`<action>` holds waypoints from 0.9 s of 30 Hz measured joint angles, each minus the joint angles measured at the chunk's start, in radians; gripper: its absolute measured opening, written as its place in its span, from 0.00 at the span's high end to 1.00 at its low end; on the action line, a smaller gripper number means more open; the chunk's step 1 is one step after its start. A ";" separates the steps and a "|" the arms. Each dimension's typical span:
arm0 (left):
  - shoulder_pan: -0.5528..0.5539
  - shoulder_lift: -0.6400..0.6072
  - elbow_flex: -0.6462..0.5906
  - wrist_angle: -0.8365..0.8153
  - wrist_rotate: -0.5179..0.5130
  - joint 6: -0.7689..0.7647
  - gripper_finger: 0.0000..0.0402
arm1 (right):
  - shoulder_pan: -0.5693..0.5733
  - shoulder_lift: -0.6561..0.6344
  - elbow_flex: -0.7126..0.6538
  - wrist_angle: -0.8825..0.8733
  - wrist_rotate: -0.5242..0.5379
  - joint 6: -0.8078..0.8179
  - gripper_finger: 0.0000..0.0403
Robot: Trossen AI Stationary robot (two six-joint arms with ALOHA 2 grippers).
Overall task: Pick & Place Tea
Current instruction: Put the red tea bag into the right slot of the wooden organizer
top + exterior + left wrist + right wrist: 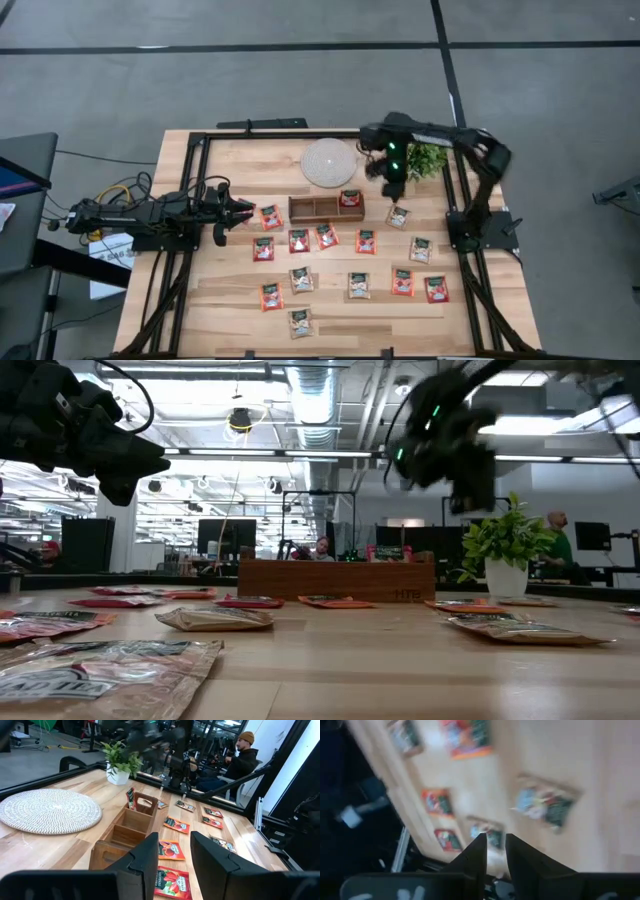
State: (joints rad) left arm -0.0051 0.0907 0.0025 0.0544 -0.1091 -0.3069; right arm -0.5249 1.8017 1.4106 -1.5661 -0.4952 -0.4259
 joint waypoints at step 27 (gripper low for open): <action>0.000 0.000 0.000 -0.006 0.000 0.001 0.74 | 0.644 -0.712 -0.763 0.453 0.061 0.893 0.84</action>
State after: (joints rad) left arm -0.0050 0.0906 0.0025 0.0488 -0.1093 -0.3058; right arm 0.1193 1.0894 0.6474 -1.1128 -0.4338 0.4673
